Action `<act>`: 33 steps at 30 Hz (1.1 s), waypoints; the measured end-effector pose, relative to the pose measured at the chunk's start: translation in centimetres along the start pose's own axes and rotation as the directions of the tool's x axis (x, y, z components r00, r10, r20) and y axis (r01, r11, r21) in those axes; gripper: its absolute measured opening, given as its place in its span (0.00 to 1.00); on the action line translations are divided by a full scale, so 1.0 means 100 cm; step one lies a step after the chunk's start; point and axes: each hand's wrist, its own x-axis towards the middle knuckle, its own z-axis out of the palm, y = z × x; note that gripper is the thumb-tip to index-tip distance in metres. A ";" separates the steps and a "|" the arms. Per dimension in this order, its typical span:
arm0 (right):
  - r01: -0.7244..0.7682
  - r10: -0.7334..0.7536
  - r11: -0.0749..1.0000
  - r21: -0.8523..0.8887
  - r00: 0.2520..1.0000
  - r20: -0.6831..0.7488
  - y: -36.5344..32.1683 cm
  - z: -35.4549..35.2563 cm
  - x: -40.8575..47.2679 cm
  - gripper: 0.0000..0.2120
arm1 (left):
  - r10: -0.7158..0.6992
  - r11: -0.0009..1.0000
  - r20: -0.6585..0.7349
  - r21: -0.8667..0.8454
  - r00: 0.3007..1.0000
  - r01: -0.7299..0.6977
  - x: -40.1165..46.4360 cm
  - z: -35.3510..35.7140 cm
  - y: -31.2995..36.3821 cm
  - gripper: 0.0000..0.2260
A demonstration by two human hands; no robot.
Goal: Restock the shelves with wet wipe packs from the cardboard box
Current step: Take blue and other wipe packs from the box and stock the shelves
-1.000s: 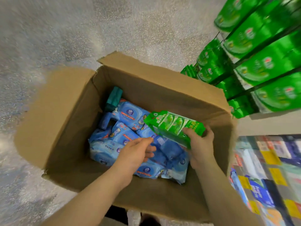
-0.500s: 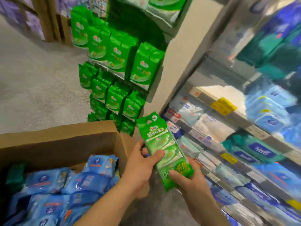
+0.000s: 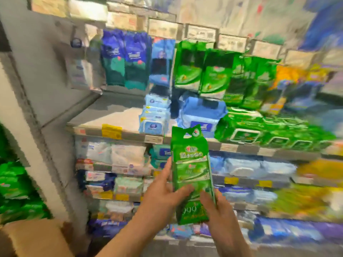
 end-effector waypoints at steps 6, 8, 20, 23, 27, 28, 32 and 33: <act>0.079 -0.070 0.996 0.048 0.983 -0.169 -0.020 -0.094 0.014 0.17 | -0.147 0.985 0.126 0.112 0.981 0.133 0.032 0.094 -0.003 0.25; 0.087 -0.066 0.992 0.086 0.973 -0.219 -0.024 -0.113 0.022 0.16 | -0.153 0.984 0.134 0.110 0.979 0.139 0.044 0.117 -0.001 0.17; 0.148 -0.149 0.989 -0.028 0.942 -0.299 -0.040 -0.180 0.126 0.07 | -0.033 0.993 0.256 0.117 0.966 0.003 0.149 0.169 0.015 0.15; 0.146 -0.150 0.989 -0.036 0.948 -0.279 -0.055 -0.182 0.164 0.22 | 0.031 0.984 0.292 0.156 0.956 -0.080 0.183 0.165 0.019 0.14; 0.188 -0.187 0.982 -0.020 0.952 -0.240 -0.071 -0.185 0.201 0.27 | 0.064 0.979 0.267 0.171 0.962 -0.113 0.223 0.162 0.024 0.15; 0.192 -0.193 0.981 -0.026 0.951 -0.243 -0.073 -0.186 0.207 0.30 | 0.069 0.976 0.252 0.184 0.965 -0.118 0.233 0.162 0.024 0.13; 0.225 -0.224 0.974 -0.020 0.957 -0.186 -0.082 -0.187 0.225 0.29 | 0.068 0.956 0.246 0.260 0.967 -0.134 0.252 0.167 0.032 0.16; 0.240 -0.237 0.971 -0.002 0.955 -0.178 -0.086 -0.187 0.229 0.26 | 0.082 0.952 0.231 0.269 0.970 -0.144 0.256 0.168 0.033 0.16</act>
